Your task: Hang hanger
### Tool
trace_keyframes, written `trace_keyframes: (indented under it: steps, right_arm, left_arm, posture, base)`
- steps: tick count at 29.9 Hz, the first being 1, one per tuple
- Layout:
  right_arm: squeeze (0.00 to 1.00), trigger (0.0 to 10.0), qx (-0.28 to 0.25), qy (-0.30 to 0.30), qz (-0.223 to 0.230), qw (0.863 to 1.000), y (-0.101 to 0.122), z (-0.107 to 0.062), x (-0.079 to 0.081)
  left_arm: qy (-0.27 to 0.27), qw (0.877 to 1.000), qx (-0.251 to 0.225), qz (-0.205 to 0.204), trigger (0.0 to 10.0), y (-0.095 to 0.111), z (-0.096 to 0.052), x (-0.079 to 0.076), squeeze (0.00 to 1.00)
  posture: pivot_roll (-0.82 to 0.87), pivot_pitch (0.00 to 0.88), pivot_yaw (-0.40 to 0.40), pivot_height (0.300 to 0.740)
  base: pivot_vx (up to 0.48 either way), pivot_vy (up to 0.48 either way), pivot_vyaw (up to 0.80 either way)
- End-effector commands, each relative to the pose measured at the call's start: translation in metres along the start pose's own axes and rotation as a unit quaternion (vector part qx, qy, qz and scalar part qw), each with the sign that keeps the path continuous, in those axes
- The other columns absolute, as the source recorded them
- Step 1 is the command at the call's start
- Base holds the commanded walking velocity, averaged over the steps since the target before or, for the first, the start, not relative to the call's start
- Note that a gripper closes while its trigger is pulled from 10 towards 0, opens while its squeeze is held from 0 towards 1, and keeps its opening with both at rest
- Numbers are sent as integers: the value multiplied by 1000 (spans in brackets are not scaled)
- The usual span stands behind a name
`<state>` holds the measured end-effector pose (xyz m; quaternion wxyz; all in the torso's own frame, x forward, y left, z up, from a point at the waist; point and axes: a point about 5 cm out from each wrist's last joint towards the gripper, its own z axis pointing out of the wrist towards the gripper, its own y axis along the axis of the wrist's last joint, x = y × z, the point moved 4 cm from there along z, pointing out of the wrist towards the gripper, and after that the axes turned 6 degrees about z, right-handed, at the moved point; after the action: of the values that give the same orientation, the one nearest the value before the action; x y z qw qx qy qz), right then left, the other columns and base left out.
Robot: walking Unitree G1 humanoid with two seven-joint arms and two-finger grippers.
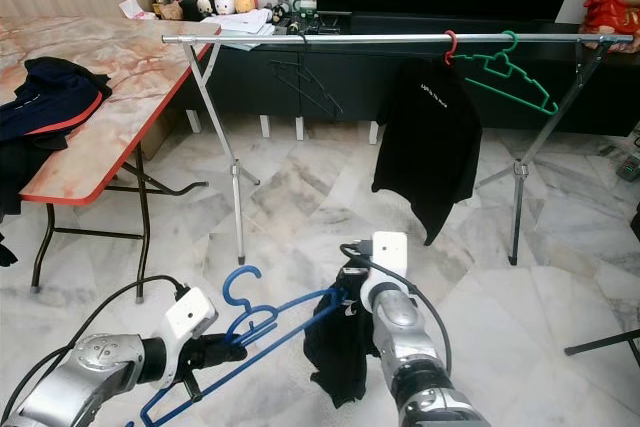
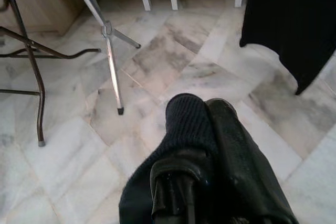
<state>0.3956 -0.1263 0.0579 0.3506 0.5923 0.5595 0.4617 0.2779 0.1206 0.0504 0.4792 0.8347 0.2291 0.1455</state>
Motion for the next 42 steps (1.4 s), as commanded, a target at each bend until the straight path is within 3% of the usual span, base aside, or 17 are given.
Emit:
trace_keyframes:
  steps: [1, 8, 18, 24, 29, 34, 42]
  right_arm:
    - [0, 10000, -15, 5, 7, 1000, 14, 3, 4]
    - [0, 10000, -13, 21, 16, 1000, 17, 4, 11]
    - [0, 10000, 32, 36, 17, 999, -2, 2, 13]
    - [0, 10000, 44, 104, 39, 993, 0, 1, 35]
    - [0, 10000, 48, 155, 82, 983, 7, -4, 49]
    - [0, 10000, 46, 170, 104, 979, 14, -11, 50]
    - [0, 10000, 49, 181, 98, 977, 15, -24, 51]
  left_arm:
    - [-2, 1000, -6, 11, 10000, 5, -1, -1, 0]
    - [57, 998, -20, 13, 10000, 10, 10, 15, 0]
    - [68, 997, -46, 2, 10000, 22, 18, 19, 0]
    - [95, 995, -44, 1, 10000, 22, 21, 28, 0]
    - [94, 994, -46, 0, 10000, 23, 20, 28, 0]
    - [110, 993, -42, 2, 10000, 22, 21, 33, 0]
    - [119, 992, -43, 4, 10000, 22, 21, 36, 0]
  posture:
    - [98, 90, 9, 740]
    - [90, 91, 7, 740]
    - [94, 98, 6, 740]
    - [90, 108, 12, 740]
    - [86, 117, 18, 740]
    - [80, 121, 20, 740]
    - [71, 129, 20, 740]
  base:
    - [0, 0, 0]
    - [0, 0, 0]
    - [0, 0, 0]
    - [0, 0, 0]
    - [0, 0, 0]
    - [0, 0, 0]
    - [0, 0, 0]
